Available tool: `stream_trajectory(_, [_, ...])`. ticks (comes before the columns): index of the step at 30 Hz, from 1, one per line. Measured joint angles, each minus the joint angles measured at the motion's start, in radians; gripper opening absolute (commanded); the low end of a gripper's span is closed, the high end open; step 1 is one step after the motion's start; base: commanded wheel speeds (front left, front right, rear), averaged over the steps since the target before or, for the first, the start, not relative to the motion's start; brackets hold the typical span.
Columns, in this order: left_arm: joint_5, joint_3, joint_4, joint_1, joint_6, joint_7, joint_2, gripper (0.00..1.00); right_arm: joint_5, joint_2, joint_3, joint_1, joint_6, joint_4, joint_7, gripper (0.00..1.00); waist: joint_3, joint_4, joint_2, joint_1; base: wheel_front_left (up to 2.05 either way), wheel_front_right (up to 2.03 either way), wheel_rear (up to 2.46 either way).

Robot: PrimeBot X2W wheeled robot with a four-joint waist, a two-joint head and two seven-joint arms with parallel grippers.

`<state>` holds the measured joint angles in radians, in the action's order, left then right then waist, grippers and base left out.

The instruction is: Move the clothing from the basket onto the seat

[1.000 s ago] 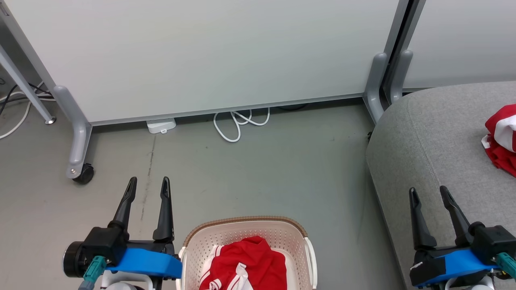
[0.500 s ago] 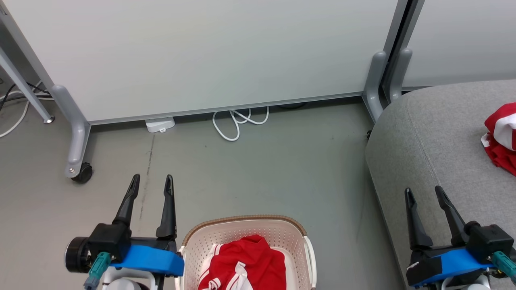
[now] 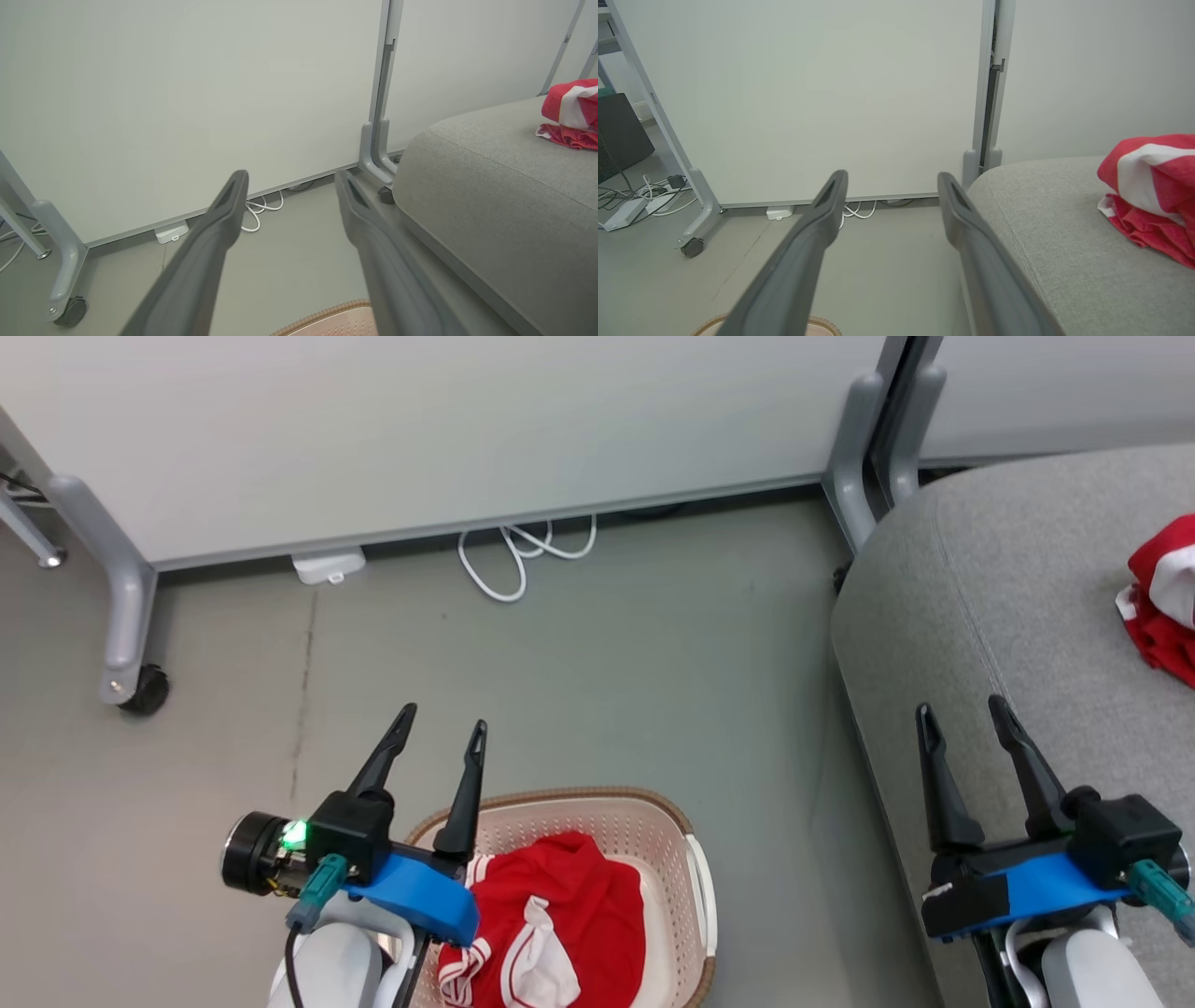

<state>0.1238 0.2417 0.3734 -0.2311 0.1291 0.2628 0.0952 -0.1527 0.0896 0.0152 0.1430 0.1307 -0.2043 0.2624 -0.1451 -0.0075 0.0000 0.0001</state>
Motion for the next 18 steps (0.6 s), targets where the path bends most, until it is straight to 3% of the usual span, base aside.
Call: stream_trajectory(18, [0.034,0.291,0.32,-0.238,0.0,0.0,0.071,1.0,-0.007,0.0,-0.015,0.138,0.0,0.039,0.0,1.0,-0.241,-0.084,0.0,0.0001,0.0,0.0,0.0])
